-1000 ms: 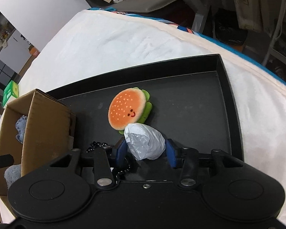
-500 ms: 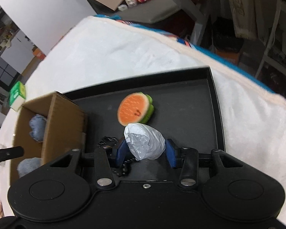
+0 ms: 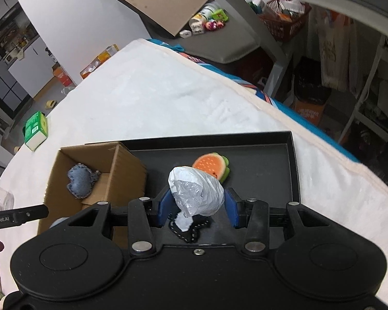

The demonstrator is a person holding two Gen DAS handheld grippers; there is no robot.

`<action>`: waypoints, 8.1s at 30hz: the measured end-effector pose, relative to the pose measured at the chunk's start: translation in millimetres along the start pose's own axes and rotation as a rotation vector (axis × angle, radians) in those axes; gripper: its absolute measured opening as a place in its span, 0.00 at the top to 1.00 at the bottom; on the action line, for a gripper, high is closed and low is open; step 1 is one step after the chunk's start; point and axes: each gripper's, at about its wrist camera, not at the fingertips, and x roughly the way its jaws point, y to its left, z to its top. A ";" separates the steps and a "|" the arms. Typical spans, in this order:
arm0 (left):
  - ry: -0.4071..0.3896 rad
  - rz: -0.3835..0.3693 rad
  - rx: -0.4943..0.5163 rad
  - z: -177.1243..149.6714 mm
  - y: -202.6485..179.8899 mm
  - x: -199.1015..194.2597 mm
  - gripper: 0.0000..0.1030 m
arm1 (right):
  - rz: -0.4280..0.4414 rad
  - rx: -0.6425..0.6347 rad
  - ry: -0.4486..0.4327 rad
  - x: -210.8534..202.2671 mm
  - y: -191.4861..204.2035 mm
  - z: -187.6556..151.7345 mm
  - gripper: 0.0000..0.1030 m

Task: Organize soft objects
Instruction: 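Drop the white ball into the box with the right tool while the left tool grips it, then move the right tool to the black beaded plush and grasp it, then drop the black beaded plush into the box with the right tool while the left tool grips it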

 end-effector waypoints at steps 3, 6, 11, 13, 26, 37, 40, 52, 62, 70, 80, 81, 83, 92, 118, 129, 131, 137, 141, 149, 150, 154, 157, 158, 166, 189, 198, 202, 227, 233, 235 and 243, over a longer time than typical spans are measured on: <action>-0.010 -0.014 -0.016 -0.9 8.5 -2.4 0.23 | -0.006 -0.016 -0.005 -5.3 10.7 2.8 0.58; -0.027 -0.034 -0.024 -2.7 16.2 -5.1 0.30 | -0.007 -0.032 -0.009 -9.5 22.9 5.6 0.58; -0.017 -0.057 -0.046 -6.4 30.8 -2.5 0.42 | -0.011 -0.071 -0.019 -14.4 46.2 10.0 0.58; -0.014 -0.075 -0.069 -7.6 38.7 -0.5 0.48 | -0.016 -0.082 -0.023 -14.6 54.9 12.0 0.58; 0.008 -0.147 -0.129 -11.3 63.6 17.4 0.73 | -0.040 -0.145 -0.016 -2.4 105.7 20.7 0.58; 0.038 -0.170 -0.193 -11.3 71.2 33.0 0.77 | -0.037 -0.215 0.023 24.9 150.5 22.8 0.58; 0.050 -0.176 -0.210 -10.7 72.0 36.2 0.78 | -0.041 -0.235 0.033 34.1 162.4 22.6 0.58; 0.083 -0.157 -0.278 -8.7 69.1 46.9 0.82 | -0.005 -0.316 0.144 82.2 205.1 14.6 0.58; 0.108 -0.133 -0.320 -5.4 68.0 47.7 0.82 | -0.022 -0.344 0.209 114.4 209.5 15.9 0.58; 0.120 -0.142 -0.326 -4.9 71.3 49.3 0.82 | -0.049 -0.309 0.221 138.7 198.6 9.2 0.57; 0.114 -0.122 -0.289 -2.8 66.0 50.3 0.82 | -0.028 -0.303 0.210 130.2 195.6 13.0 0.53; 0.110 -0.114 -0.273 -3.0 64.2 50.4 0.82 | -0.027 -0.301 0.208 127.5 194.9 13.6 0.52; 0.107 -0.111 -0.272 -4.6 62.9 49.1 0.82 | -0.026 -0.297 0.211 122.6 192.5 15.3 0.52; 0.079 -0.063 -0.205 -0.7 49.3 37.0 0.79 | 0.014 -0.261 0.192 87.6 177.8 18.5 0.41; 0.068 0.027 0.005 4.1 5.5 24.7 0.30 | 0.120 -0.121 0.123 20.8 77.4 10.9 0.21; 0.065 0.077 0.095 5.6 -22.1 23.2 0.22 | 0.173 0.020 0.137 36.0 19.5 -6.4 0.20; 0.072 0.089 0.108 4.8 -27.3 24.7 0.21 | 0.191 0.033 0.135 39.7 12.9 -7.7 0.20; 0.089 0.114 0.146 3.2 -41.4 30.8 0.19 | 0.219 0.092 0.160 58.2 -6.4 -12.6 0.20; 0.097 0.150 0.159 1.9 -48.7 35.6 0.17 | 0.219 0.080 0.177 68.3 -10.0 -16.7 0.23; 0.107 0.198 0.171 2.5 -55.8 40.3 0.17 | 0.226 0.019 0.195 91.2 -7.6 -21.9 0.37; 0.107 0.203 0.172 2.1 -56.6 40.4 0.17 | 0.226 0.004 0.196 93.1 -5.9 -22.1 0.37; 0.105 0.215 0.178 1.2 -58.4 41.3 0.17 | 0.194 -0.075 0.198 98.4 2.2 -27.5 0.39; 0.114 0.221 0.173 1.5 -58.8 43.9 0.17 | 0.145 -0.133 0.219 104.8 6.1 -32.6 0.50; 0.114 0.223 0.170 1.7 -58.8 44.3 0.17 | 0.129 -0.143 0.221 105.3 5.9 -33.7 0.53; 0.111 0.235 0.157 0.9 -60.6 43.7 0.17 | 0.129 -0.151 0.216 97.0 -0.3 -33.7 0.77; 0.078 0.161 0.079 -0.5 -35.4 20.5 0.17 | 0.178 0.035 0.151 51.2 -30.2 -18.8 0.89; 0.069 0.130 0.046 -5.9 -17.3 18.3 0.17 | 0.184 -0.016 0.133 33.9 -4.0 -6.6 0.89; 0.070 0.110 0.040 -9.5 -11.0 19.4 0.17 | 0.180 -0.045 0.124 29.1 10.9 -1.6 0.89; 0.044 0.006 -0.086 -16.4 16.8 18.9 0.53 | 0.178 -0.419 0.115 26.9 136.6 20.8 0.89; 0.047 -0.010 -0.116 -13.5 25.0 24.9 0.69 | 0.172 -0.522 0.146 41.3 159.8 15.1 0.88; 0.058 -0.009 -0.126 -13.3 27.3 29.2 0.71 | 0.170 -0.543 0.158 46.9 166.6 14.0 0.88; 0.084 0.003 -0.143 -14.4 35.3 41.7 0.78 | 0.155 -0.625 0.213 71.1 185.6 6.2 0.88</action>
